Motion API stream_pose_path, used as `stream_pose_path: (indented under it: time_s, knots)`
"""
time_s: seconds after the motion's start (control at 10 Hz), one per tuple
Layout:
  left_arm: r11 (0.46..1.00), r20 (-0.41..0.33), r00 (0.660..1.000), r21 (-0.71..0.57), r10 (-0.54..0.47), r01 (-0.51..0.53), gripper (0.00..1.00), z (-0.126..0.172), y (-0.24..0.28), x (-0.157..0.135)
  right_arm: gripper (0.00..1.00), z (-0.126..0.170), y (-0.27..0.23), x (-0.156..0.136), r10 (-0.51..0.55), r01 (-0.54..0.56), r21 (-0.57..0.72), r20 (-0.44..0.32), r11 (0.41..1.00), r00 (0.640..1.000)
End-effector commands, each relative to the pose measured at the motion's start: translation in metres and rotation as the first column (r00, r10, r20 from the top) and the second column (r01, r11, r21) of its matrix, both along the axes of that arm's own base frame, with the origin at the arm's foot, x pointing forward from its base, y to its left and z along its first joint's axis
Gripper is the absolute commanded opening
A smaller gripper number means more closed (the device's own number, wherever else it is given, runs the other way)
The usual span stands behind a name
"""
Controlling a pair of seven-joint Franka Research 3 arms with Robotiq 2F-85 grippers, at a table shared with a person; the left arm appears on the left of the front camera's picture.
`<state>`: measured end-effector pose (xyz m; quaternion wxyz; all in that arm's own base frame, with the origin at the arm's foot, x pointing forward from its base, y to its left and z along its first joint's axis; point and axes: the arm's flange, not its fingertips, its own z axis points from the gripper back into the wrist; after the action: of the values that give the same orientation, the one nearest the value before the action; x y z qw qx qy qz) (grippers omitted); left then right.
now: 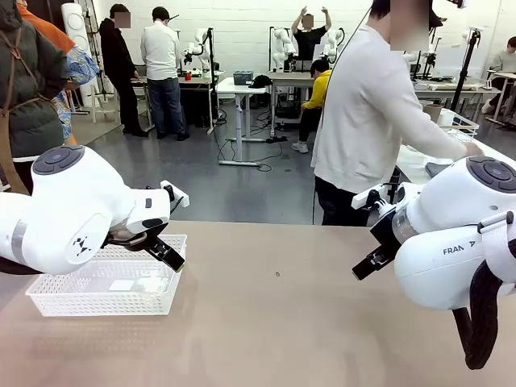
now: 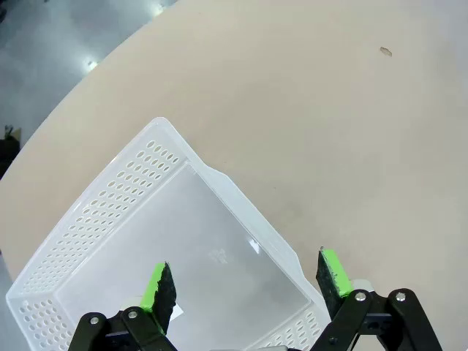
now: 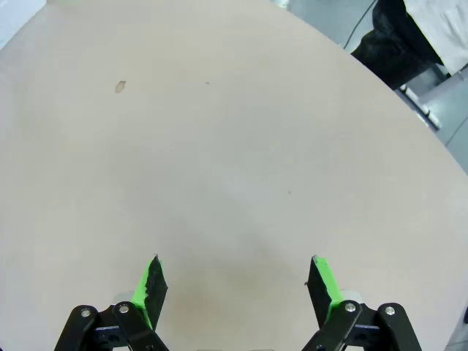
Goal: Clean and organize the cups into the basket.
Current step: Pick up the Organizing basket and move it to the center of the table, then pick up the Reusable plastic cup from the right side of the table and place it inside the Organizing basket.
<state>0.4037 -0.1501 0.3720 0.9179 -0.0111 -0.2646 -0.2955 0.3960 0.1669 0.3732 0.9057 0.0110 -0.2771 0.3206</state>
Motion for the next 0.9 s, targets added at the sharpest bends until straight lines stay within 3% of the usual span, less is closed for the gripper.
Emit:
stream_pose_path:
  time_s: [0.0, 0.8]
  knots:
    - [1.000, 0.000, 1.000, 0.000, 0.000, 0.000, 1.00, 0.0000, 0.0001, 0.0000, 1.00, 0.0000, 0.0000, 0.0000, 0.000, 0.000, 0.000, 0.000, 1.000, 1.000]
    - [1.000, 0.000, 1.000, 0.000, 0.000, 0.000, 1.00, 0.0000, 0.0001, 0.0000, 1.00, 0.0000, 0.0000, 0.0000, 0.000, 0.000, 0.000, 0.000, 1.000, 1.000]
